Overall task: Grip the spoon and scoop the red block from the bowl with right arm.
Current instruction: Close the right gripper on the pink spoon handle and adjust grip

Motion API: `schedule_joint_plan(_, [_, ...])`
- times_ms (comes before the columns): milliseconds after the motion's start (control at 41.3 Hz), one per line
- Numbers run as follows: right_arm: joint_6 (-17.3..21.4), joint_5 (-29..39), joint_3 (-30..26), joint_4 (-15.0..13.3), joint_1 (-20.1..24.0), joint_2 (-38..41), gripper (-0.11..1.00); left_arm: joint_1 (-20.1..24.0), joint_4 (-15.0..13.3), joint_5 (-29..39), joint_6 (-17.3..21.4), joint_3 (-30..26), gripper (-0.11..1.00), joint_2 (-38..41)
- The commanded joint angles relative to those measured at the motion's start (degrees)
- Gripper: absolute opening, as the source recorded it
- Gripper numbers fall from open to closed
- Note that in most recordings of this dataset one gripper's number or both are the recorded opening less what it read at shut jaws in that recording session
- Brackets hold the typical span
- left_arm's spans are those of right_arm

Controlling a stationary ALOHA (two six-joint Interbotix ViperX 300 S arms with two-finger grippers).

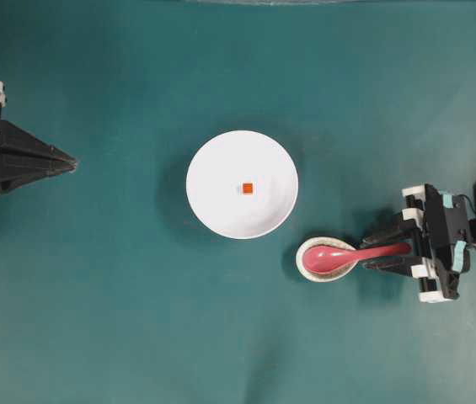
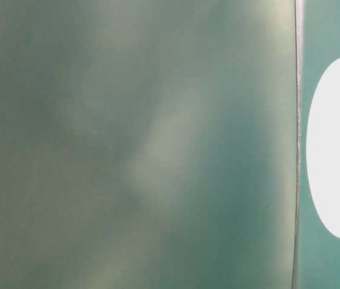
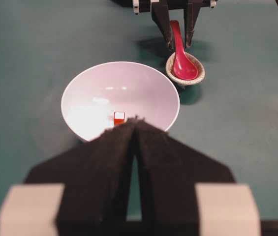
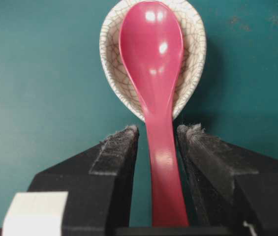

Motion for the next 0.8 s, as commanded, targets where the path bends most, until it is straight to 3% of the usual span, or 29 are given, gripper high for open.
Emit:
schedule_joint_plan(0, [0.09,-0.26,-0.62,0.44,0.26,-0.35,0.45,0.00,0.09,-0.18,-0.09,-1.67,0.00,0.09])
schedule_joint_plan(290, [0.00,-0.26,-0.62,2.20,0.26,-0.35,0.45,0.09,0.09,-0.26,-0.09,-1.67,0.00,0.18])
schedule_joint_plan(774, [0.00,-0.26,-0.70,2.29,0.26,-0.35,0.39,0.09,0.09,-0.26,-0.09,-1.67,0.00,0.18])
